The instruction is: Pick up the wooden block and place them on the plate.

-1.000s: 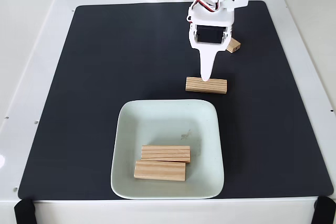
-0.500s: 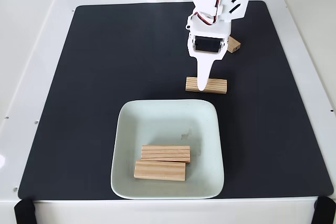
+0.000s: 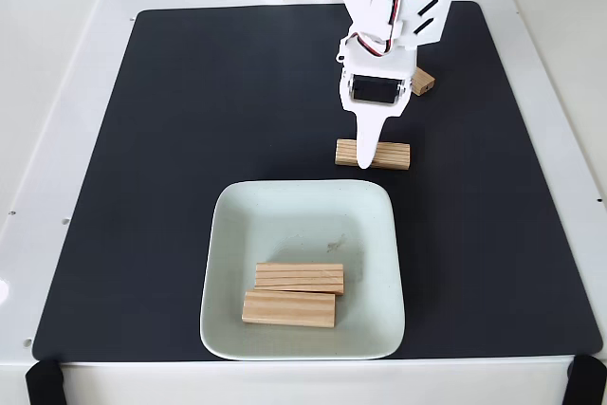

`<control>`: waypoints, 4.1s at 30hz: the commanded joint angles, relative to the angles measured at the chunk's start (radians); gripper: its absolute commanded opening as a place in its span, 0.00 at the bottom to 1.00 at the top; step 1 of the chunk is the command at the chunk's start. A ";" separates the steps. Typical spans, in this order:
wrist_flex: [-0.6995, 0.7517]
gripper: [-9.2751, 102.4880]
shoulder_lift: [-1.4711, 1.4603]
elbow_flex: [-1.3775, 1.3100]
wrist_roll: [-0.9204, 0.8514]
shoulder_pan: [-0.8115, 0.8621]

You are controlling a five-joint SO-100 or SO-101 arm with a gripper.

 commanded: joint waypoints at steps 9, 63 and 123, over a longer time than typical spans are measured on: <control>-0.002 0.31 -0.031 -0.118 -0.005 -0.006; -0.071 0.08 0.314 0.255 -0.005 -0.031; -0.250 0.08 -0.396 -0.928 -0.445 0.219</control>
